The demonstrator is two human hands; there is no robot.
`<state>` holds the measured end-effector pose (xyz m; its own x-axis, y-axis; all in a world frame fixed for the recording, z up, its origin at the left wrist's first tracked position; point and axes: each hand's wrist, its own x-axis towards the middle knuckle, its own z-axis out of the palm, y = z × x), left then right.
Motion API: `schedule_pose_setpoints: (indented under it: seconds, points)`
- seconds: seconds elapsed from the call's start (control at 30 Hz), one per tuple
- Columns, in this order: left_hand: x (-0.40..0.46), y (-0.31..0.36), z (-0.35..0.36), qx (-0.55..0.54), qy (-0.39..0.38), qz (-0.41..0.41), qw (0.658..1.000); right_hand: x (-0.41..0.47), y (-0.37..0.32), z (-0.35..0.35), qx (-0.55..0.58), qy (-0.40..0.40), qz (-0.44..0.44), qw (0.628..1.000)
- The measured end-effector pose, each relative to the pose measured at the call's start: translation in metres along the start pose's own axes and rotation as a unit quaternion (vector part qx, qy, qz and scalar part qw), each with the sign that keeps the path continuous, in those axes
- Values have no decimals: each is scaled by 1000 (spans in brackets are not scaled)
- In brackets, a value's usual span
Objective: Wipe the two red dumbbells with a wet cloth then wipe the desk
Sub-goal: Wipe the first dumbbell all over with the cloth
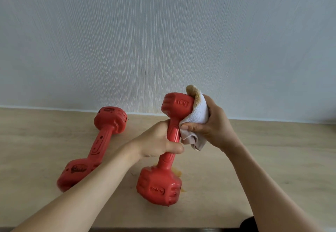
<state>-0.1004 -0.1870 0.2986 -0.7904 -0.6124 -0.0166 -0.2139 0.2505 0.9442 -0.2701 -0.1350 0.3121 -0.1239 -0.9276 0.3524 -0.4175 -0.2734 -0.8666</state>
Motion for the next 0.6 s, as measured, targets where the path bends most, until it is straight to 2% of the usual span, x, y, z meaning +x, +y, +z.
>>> schedule_pose_setpoints:
  seconds: [0.07, 0.13, 0.17, 0.23, 0.3, 0.37, 0.6]
  points:
    - [1, 3, 1, 148, 74, -51, 985, 0, -5, 2, -45, 24, 8, 999]
    - [-3, 7, 10, 276, 173, -72, 943, 0, -13, 8, -98, 40, -3, 994]
    - [-5, 6, 15, 305, 214, -67, 926, 0, -17, 12, -121, 47, -13, 991]
    - [-6, 0, 17, 265, 250, -48, 930, 0, -21, 20, -154, 58, -39, 986]
    - [-3, -8, 11, 130, 224, -23, 966, 2, -20, 23, -153, 53, -52, 985]
    - [-3, -10, 9, 18, 177, 1, 984, 5, -16, 21, -113, 27, -61, 991]
    - [-3, 0, 7, -67, 82, 77, 991, 5, -10, 10, -42, 15, -87, 995]
